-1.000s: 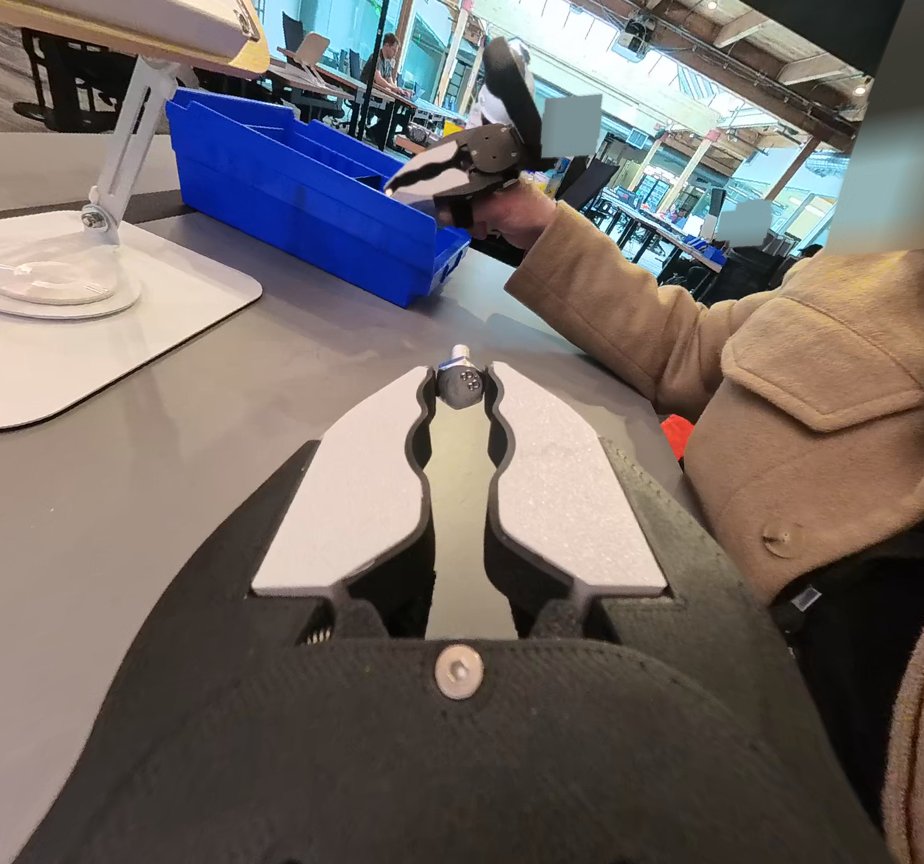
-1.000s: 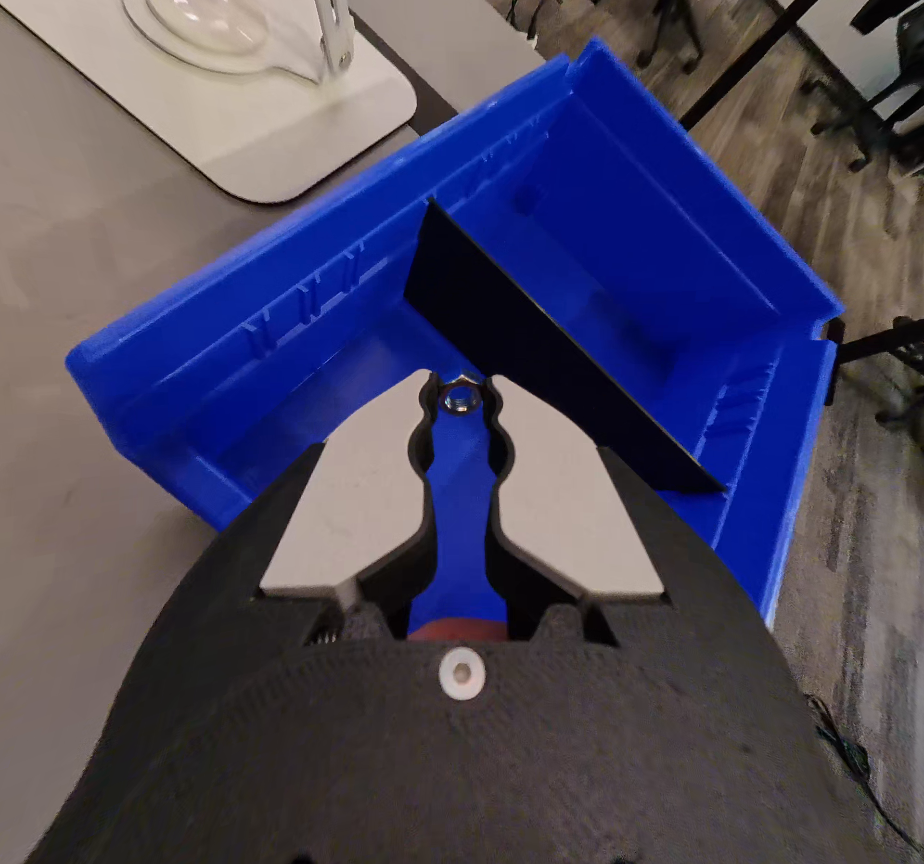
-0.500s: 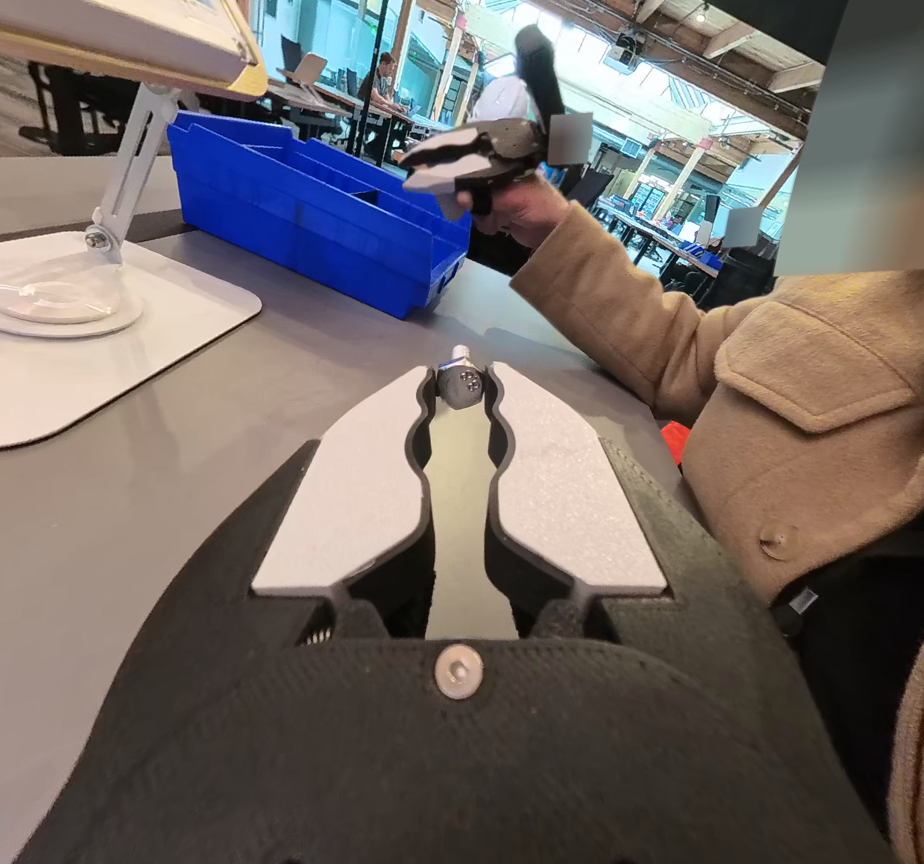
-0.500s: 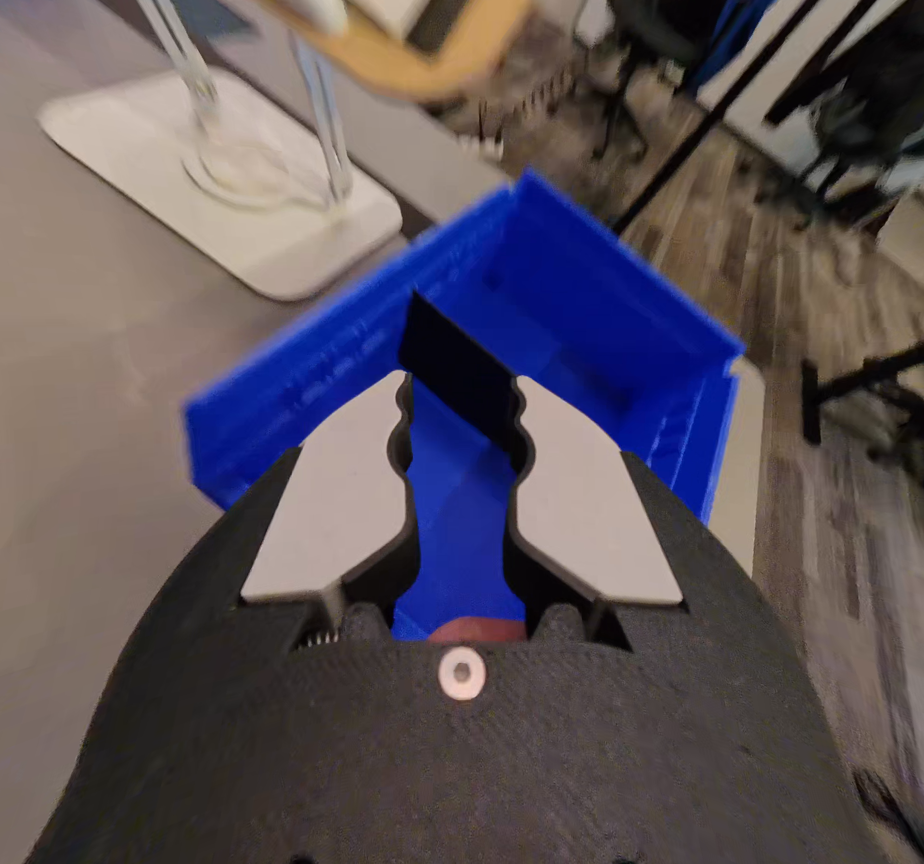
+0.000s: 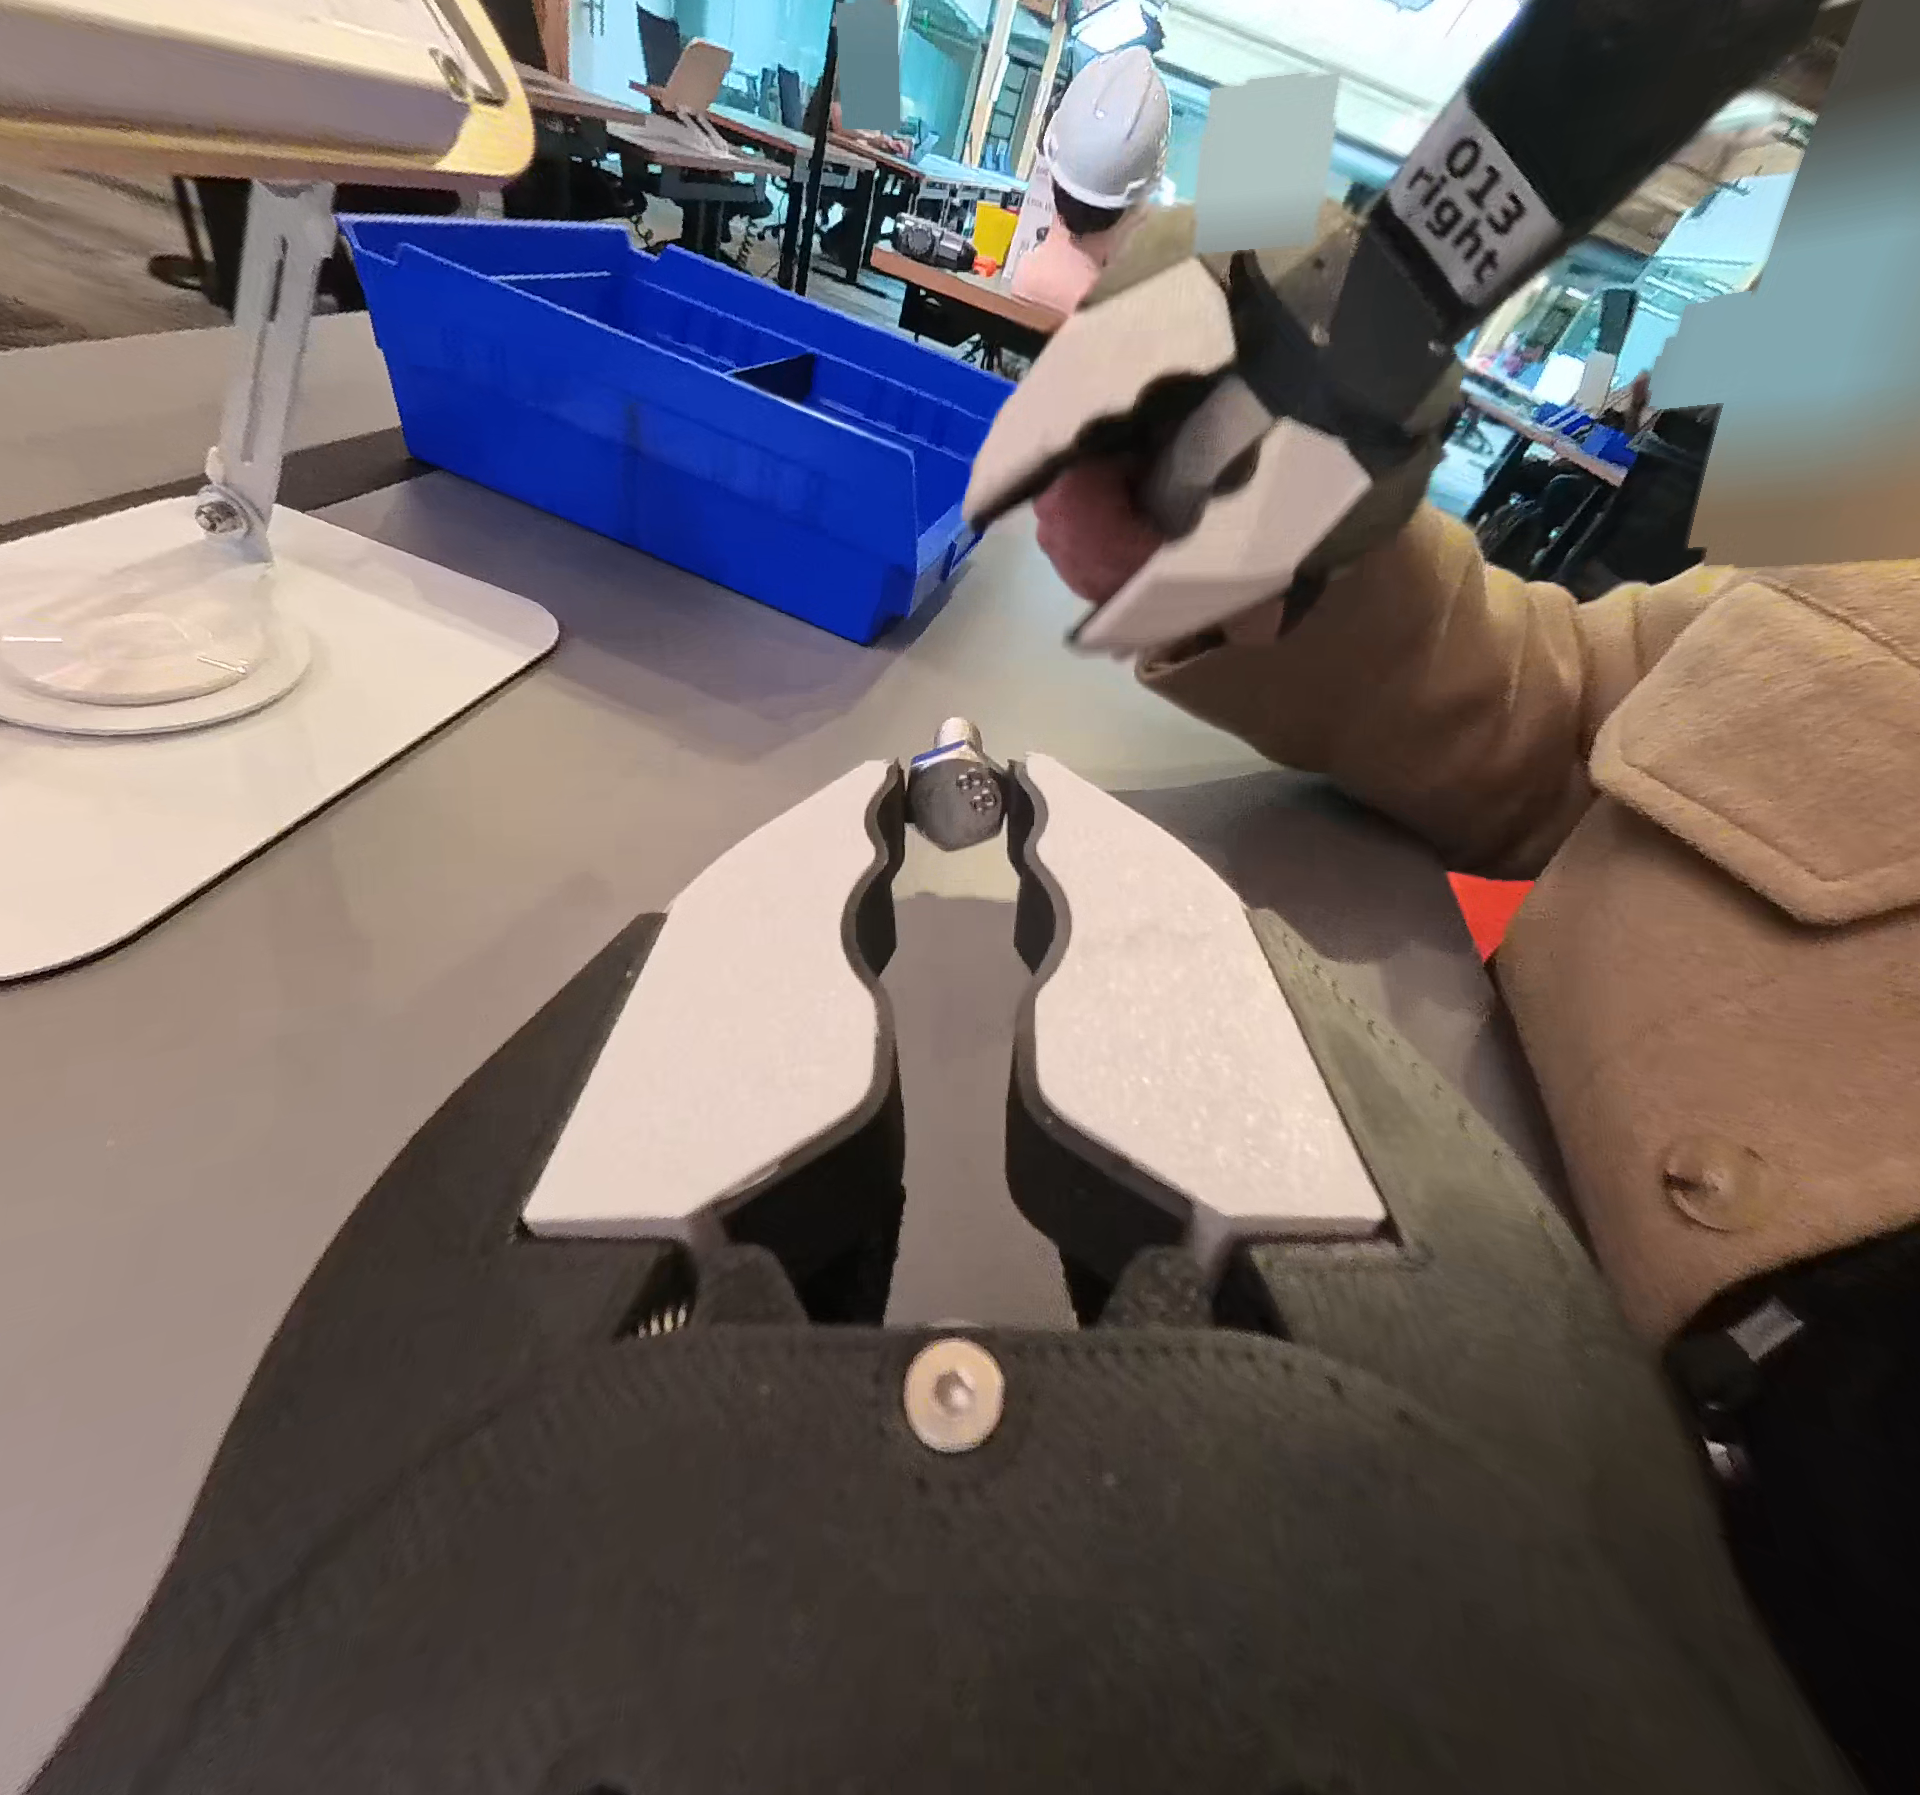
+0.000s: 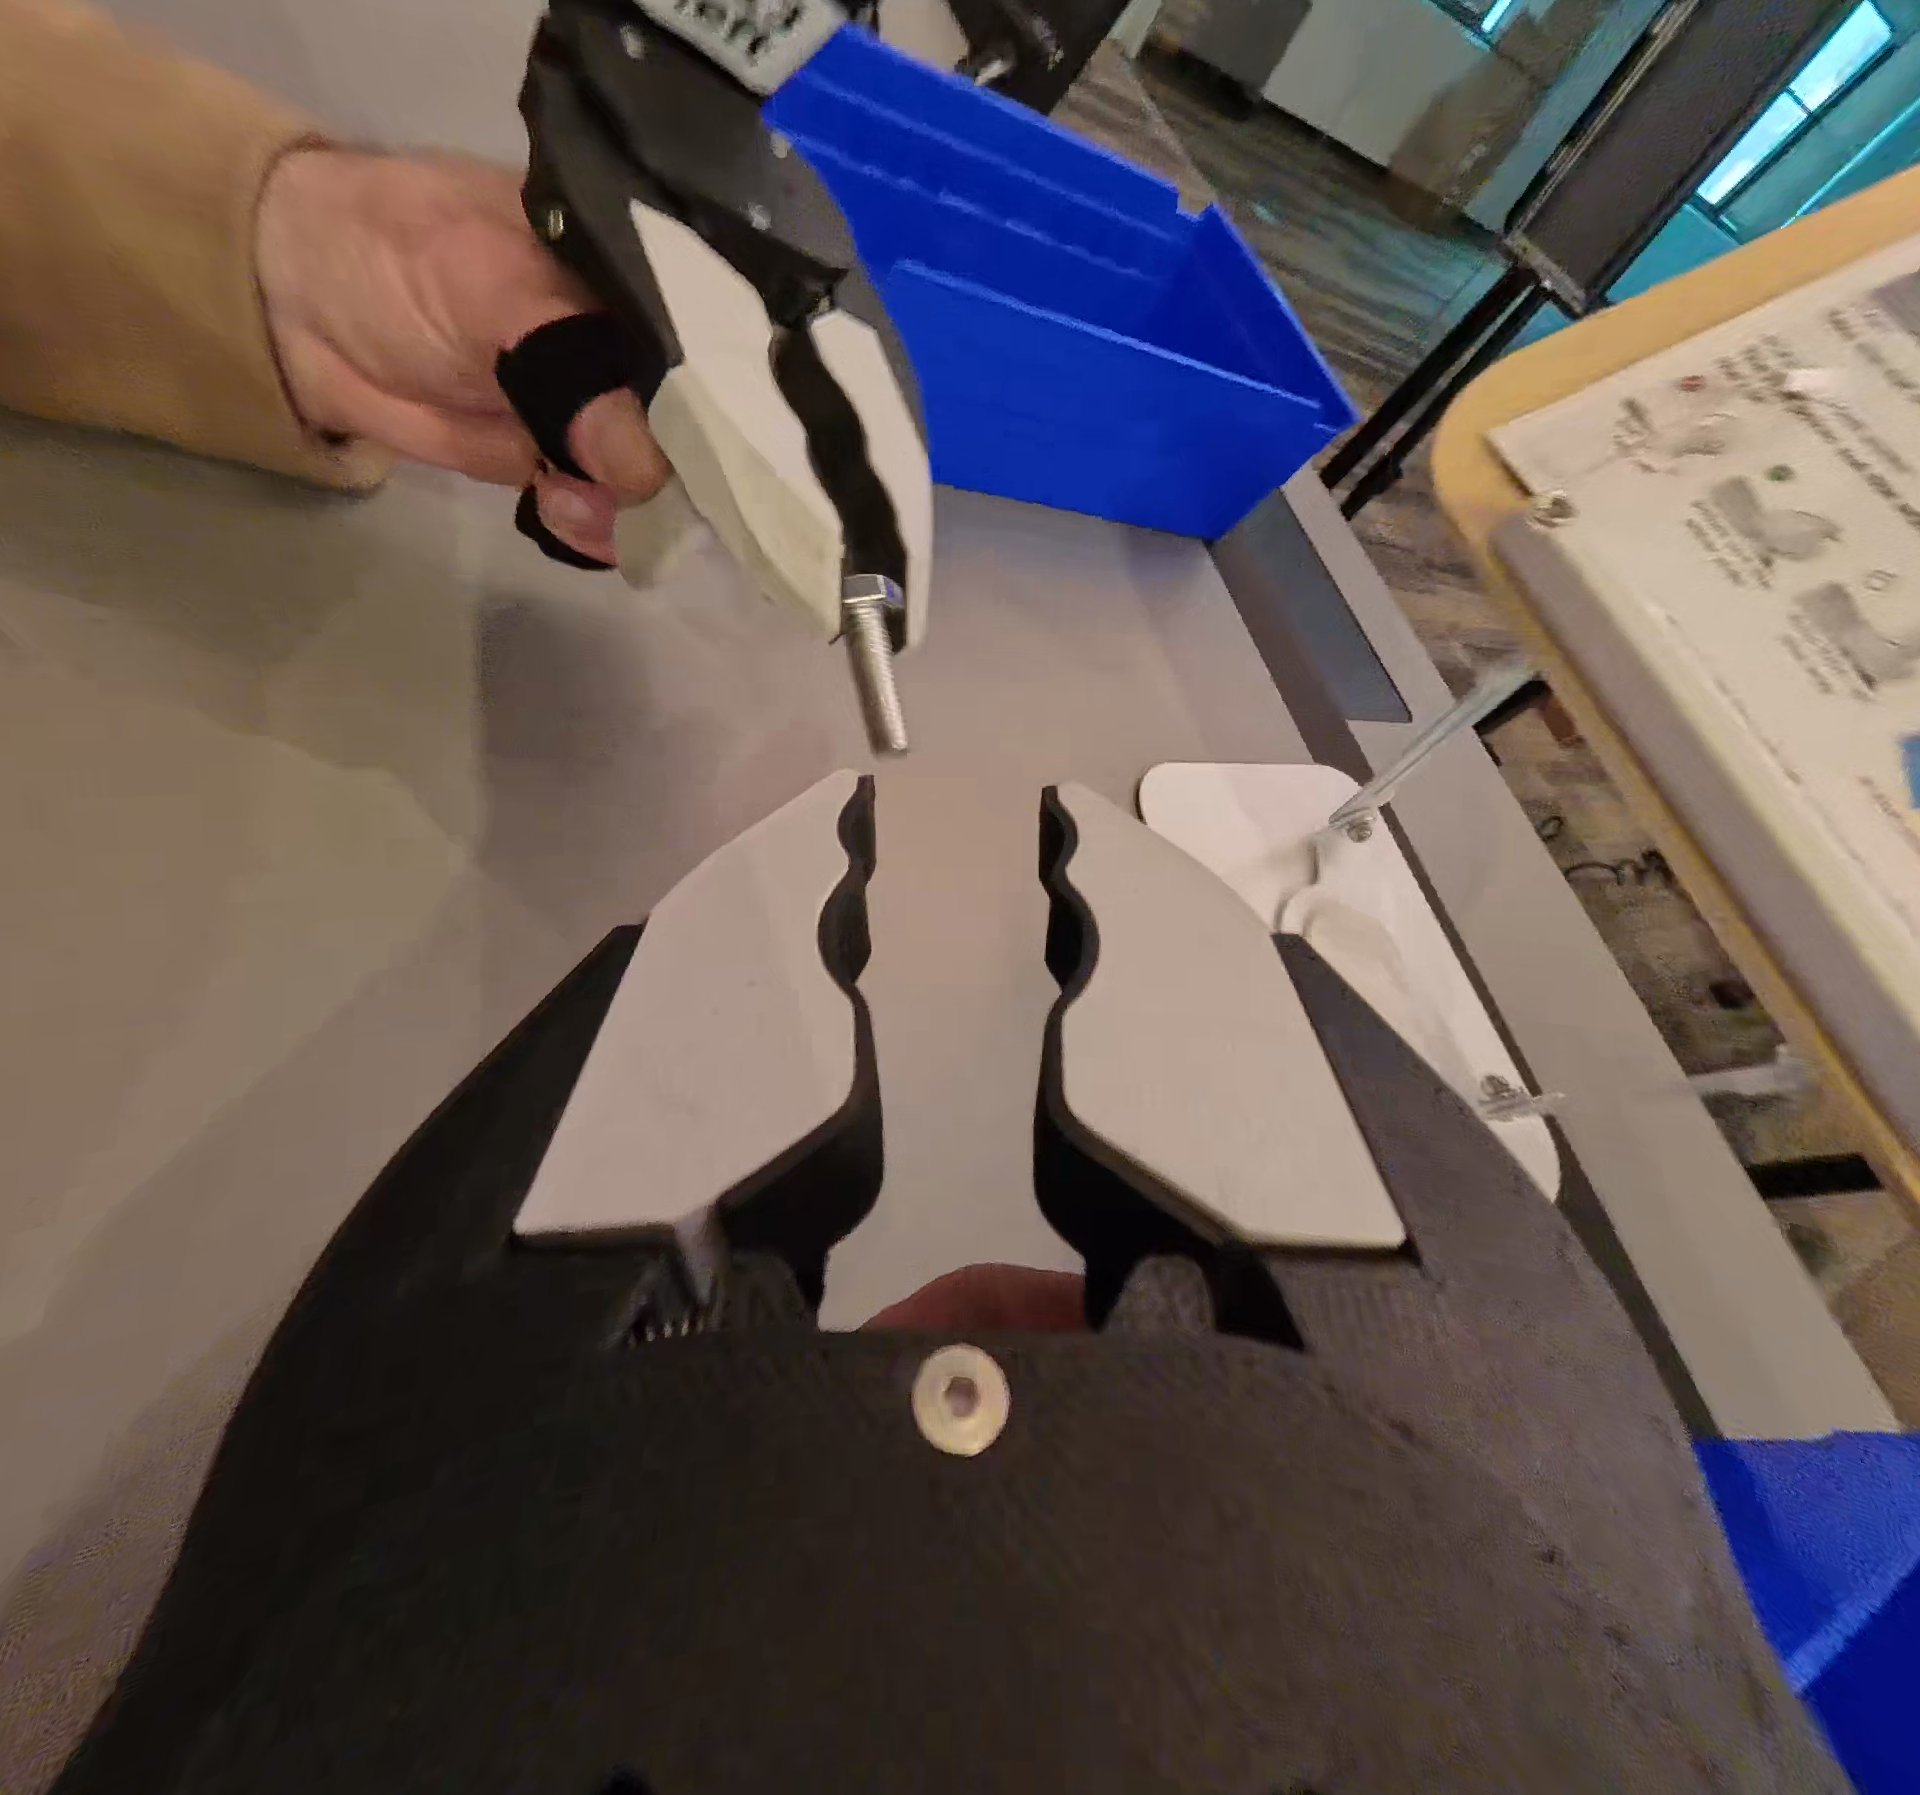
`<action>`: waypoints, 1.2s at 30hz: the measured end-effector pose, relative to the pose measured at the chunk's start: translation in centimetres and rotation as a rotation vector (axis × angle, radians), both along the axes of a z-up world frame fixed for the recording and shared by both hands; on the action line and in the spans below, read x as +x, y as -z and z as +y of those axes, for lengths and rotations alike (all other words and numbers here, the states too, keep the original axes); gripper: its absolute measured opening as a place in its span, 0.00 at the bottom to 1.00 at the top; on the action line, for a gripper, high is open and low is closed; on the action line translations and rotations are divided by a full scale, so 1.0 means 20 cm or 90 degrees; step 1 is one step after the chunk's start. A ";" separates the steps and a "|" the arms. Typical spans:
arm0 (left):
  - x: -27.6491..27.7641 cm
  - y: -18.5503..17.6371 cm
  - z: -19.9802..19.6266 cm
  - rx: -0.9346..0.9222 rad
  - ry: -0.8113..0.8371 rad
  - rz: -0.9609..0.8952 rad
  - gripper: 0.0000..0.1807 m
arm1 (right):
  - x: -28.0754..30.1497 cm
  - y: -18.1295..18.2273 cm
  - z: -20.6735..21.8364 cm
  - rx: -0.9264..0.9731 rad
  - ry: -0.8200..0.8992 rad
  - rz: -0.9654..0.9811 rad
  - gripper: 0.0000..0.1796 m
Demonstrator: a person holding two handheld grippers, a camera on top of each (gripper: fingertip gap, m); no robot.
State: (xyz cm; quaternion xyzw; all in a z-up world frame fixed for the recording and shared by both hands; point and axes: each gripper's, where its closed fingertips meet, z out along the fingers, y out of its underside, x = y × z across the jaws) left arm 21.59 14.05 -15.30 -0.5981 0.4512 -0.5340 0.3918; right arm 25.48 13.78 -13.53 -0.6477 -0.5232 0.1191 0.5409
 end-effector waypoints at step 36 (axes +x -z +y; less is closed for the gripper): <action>-0.10 -0.08 0.04 0.047 -0.022 -0.050 0.00 | 1.20 -0.46 0.58 0.164 0.431 0.013 0.05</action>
